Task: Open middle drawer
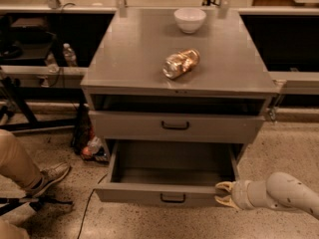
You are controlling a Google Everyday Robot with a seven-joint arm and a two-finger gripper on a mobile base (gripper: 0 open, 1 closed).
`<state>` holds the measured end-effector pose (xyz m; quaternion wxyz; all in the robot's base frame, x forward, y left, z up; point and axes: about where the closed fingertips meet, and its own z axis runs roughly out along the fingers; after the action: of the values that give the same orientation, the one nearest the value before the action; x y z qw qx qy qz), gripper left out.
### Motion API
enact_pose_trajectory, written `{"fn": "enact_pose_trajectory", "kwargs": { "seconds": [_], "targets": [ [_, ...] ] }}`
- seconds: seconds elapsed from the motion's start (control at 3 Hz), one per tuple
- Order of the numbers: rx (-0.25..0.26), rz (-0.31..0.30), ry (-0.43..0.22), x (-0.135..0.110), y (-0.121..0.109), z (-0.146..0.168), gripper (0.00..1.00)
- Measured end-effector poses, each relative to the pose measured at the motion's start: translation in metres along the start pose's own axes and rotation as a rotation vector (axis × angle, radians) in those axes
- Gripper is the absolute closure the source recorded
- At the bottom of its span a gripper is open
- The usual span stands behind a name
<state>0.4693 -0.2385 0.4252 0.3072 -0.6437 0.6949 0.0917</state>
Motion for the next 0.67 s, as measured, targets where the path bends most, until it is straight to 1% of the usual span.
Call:
{"fn": "enact_pose_trajectory", "kwargs": {
  "seconds": [0.33, 0.67],
  "targets": [
    [0.028, 0.040, 0.000, 0.0079, 0.0338, -0.0071, 0.98],
    [0.028, 0.040, 0.000, 0.0050, 0.0317, -0.0106, 0.77]
  ]
}}
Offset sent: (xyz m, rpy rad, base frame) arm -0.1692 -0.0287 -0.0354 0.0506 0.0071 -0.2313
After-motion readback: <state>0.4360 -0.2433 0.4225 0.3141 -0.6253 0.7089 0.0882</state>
